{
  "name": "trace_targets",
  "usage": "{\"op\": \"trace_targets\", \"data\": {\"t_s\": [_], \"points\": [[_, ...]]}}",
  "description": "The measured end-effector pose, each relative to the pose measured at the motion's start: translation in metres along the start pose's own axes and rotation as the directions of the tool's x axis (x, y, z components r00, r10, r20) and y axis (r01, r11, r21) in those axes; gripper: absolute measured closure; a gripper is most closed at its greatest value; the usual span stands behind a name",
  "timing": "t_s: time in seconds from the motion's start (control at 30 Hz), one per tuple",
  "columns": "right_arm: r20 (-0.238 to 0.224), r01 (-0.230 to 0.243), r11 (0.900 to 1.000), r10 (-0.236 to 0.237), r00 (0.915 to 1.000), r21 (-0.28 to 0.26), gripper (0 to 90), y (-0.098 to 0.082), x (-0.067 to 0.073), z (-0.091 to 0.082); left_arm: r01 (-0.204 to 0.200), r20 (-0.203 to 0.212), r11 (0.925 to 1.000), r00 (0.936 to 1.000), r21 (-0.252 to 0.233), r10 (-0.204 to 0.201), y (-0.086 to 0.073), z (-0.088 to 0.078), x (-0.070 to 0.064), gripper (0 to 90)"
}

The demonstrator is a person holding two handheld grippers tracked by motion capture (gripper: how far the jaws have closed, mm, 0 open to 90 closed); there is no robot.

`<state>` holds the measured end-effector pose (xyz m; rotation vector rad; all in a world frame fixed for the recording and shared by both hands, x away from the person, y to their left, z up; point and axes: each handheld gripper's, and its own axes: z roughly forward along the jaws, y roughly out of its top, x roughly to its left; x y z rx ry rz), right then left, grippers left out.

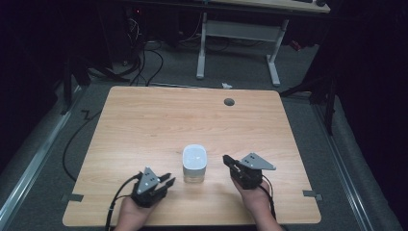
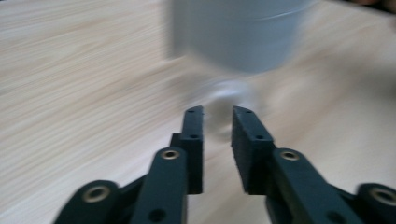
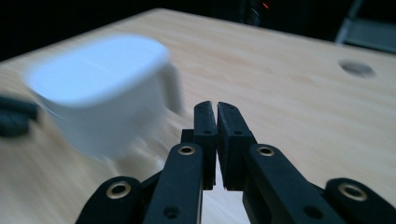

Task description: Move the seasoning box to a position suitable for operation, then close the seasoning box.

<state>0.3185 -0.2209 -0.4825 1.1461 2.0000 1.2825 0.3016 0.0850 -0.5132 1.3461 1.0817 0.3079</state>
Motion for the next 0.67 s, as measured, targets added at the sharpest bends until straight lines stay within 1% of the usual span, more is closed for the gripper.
{"op": "trace_targets", "data": {"t_s": [0.03,0.07,0.1,0.13,0.17,0.2,0.23,0.27,0.3,0.33,0.37,0.4,0.43,0.47,0.5,0.53,0.57,0.6,0.63,0.67], "points": [[0.000,0.000,1.000,0.000,1.0000,0.000,86.1,0.000,0.000,0.000,-0.008,-0.028,1.0000,0.9996,-0.006,0.008,0.004,-0.001,0.008,68.3],[0.040,-0.022,1.000,0.022,0.9990,0.018,83.3,-0.012,-0.015,-0.004,-0.015,-0.072,0.9997,0.9973,-0.016,0.014,0.010,-0.004,0.022,59.7],[0.040,-0.022,1.000,0.022,0.9990,0.018,83.3,-0.012,-0.015,-0.004,-0.010,-0.096,0.9997,0.9953,-0.024,0.008,0.013,-0.005,0.030,59.7],[0.078,-0.049,0.998,0.046,0.9959,0.042,76.2,-0.021,-0.031,-0.009,0.004,-0.174,0.9989,0.9847,-0.048,-0.012,0.020,-0.009,0.055,55.2],[0.078,-0.049,0.998,0.046,0.9959,0.042,76.2,-0.021,-0.031,-0.009,0.004,-0.174,0.9989,0.9847,-0.048,-0.012,0.020,-0.009,0.055,53.5],[0.120,-0.081,0.995,0.074,0.9900,0.057,69.2,-0.030,-0.046,-0.018,0.031,-0.214,0.9971,0.9758,-0.069,-0.046,0.024,-0.013,0.070,52.2],[0.120,-0.081,0.995,0.074,0.9900,0.057,69.2,-0.030,-0.046,-0.018,0.031,-0.214,0.9971,0.9758,-0.069,-0.046,0.024,-0.013,0.070,51.5],[0.165,-0.108,0.993,0.098,0.9814,0.053,63.7,-0.038,-0.058,-0.031,0.055,-0.247,0.9941,0.9660,-0.094,-0.076,0.026,-0.017,0.081,51.0],[0.165,-0.108,0.993,0.098,0.9814,0.053,63.7,-0.038,-0.058,-0.031,0.055,-0.247,0.9941,0.9660,-0.094,-0.076,0.026,-0.017,0.081,50.6],[0.205,-0.129,0.991,0.119,0.9715,0.031,60.4,-0.047,-0.066,-0.044,0.061,-0.256,0.9934,0.9631,-0.097,-0.084,0.025,-0.019,0.084,50.6],[0.205,-0.129,0.991,0.119,0.9715,0.031,60.4,-0.047,-0.066,-0.044,0.066,-0.263,0.9931,0.9606,-0.097,-0.089,0.024,-0.020,0.086,50.6],[0.216,-0.167,0.986,0.166,0.9623,-0.010,60.0,-0.055,-0.072,-0.055,0.069,-0.272,0.9936,0.9579,-0.089,-0.091,0.022,-0.020,0.088,50.6],[0.216,-0.167,0.986,0.166,0.9623,-0.010,60.0,-0.055,-0.072,-0.055,0.069,-0.272,0.9936,0.9579,-0.089,-0.091,0.022,-0.020,0.088,50.5],[0.213,-0.176,0.984,0.173,0.9615,-0.006,57.6,-0.055,-0.074,-0.057,0.057,-0.276,0.9952,0.9582,-0.079,-0.077,0.019,-0.021,0.086,50.5],[0.220,-0.165,0.986,0.162,0.9618,-0.005,56.9,-0.054,-0.075,-0.056,0.057,-0.276,0.9952,0.9582,-0.079,-0.077,0.019,-0.021,0.086,50.5],[0.216,-0.163,0.987,0.159,0.9634,0.001,55.9,-0.053,-0.076,-0.054,0.039,-0.269,0.9963,0.9614,-0.076,-0.058,0.018,-0.021,0.081,50.5],[0.216,-0.163,0.987,0.159,0.9634,0.001,55.9,-0.053,-0.076,-0.054,0.039,-0.269,0.9963,0.9614,-0.076,-0.058,0.018,-0.021,0.081,50.2],[0.208,-0.160,0.987,0.152,0.9662,0.018,52.3,-0.053,-0.077,-0.049,0.013,-0.265,0.9974,0.9638,-0.071,-0.031,0.017,-0.023,0.077,50.1],[0.208,-0.160,0.987,0.152,0.9662,0.018,52.3,-0.053,-0.077,-0.049,0.013,-0.265,0.9974,0.9638,-0.071,-0.031,0.017,-0.023,0.077,49.9],[0.201,-0.157,0.987,0.149,0.9682,0.024,49.9,-0.053,-0.078,-0.046,0.008,-0.265,0.9976,0.9638,-0.069,-0.026,0.016,-0.023,0.075,49.9]]}}
